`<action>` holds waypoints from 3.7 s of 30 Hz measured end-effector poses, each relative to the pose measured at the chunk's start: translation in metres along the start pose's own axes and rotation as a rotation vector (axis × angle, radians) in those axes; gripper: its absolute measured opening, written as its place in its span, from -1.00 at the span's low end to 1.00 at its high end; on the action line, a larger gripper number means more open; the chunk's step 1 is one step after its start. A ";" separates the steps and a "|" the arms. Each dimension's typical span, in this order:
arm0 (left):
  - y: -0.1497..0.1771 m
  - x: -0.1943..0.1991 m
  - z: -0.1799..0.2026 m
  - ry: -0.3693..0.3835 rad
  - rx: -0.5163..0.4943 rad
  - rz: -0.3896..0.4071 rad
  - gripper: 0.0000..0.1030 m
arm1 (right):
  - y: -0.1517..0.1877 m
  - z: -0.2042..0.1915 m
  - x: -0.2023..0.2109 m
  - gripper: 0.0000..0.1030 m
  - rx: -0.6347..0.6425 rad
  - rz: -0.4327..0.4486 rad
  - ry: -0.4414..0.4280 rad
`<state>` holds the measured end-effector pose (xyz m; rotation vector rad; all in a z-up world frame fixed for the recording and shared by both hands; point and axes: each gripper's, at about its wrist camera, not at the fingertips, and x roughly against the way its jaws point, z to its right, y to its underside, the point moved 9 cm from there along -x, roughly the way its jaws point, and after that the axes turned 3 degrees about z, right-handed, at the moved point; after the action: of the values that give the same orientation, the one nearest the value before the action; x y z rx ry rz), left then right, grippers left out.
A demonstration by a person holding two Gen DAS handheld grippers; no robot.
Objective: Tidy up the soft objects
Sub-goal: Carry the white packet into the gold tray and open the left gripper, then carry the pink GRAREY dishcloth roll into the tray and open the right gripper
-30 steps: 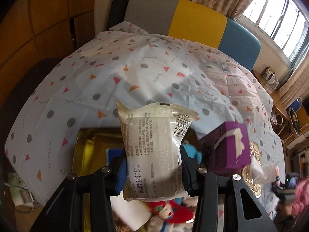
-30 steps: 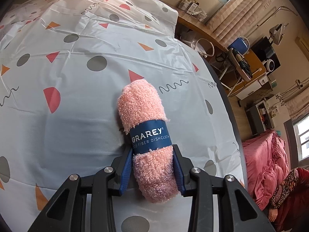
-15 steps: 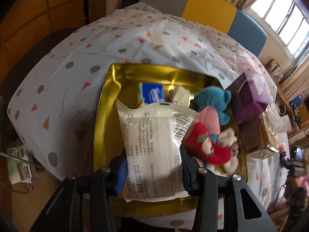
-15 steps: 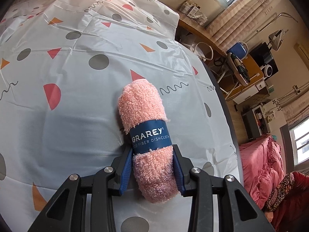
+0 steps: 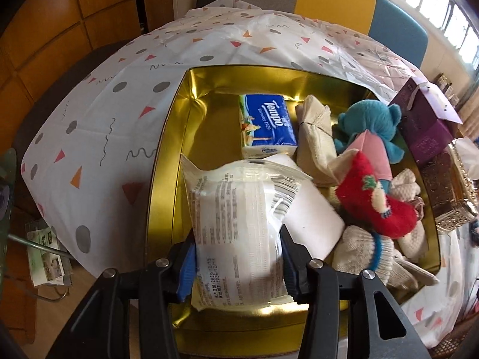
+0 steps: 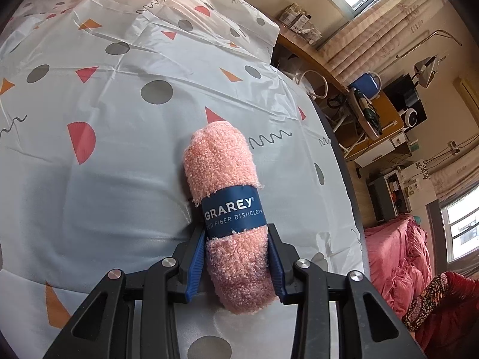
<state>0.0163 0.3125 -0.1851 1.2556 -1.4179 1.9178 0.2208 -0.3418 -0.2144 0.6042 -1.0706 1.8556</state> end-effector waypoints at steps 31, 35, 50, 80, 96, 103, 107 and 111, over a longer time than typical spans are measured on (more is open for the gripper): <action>-0.013 0.077 0.018 -0.039 -0.053 0.294 0.37 | -0.007 -0.012 0.014 -0.33 -0.147 -0.106 -0.060; -0.011 0.078 0.024 -0.028 -0.062 0.298 0.37 | -0.012 -0.028 0.023 -0.33 -0.156 -0.106 -0.132; -0.002 0.075 0.047 0.038 -0.102 0.287 0.37 | -0.024 -0.071 0.041 -0.33 -0.153 -0.118 -0.224; 0.004 0.069 0.042 0.061 -0.087 0.255 0.37 | -0.250 -0.179 0.198 -0.36 0.018 0.187 -0.401; 0.000 0.070 0.000 -0.016 0.006 0.272 0.37 | -0.202 -0.350 0.344 -0.35 0.309 0.311 -0.736; 0.003 0.072 -0.023 -0.057 0.050 0.279 0.37 | -0.111 -0.414 0.374 -0.35 0.381 0.212 -0.940; 0.003 0.071 -0.027 -0.073 0.063 0.280 0.37 | -0.069 -0.442 0.387 -0.35 0.430 0.191 -1.012; 0.004 0.072 -0.028 -0.080 0.061 0.283 0.37 | -0.043 -0.466 0.387 -0.35 0.486 0.188 -1.020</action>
<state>-0.0329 0.3251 -0.1272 1.2254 -1.6655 2.1290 0.0761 0.2438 -0.1448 1.9255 -1.3032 1.9898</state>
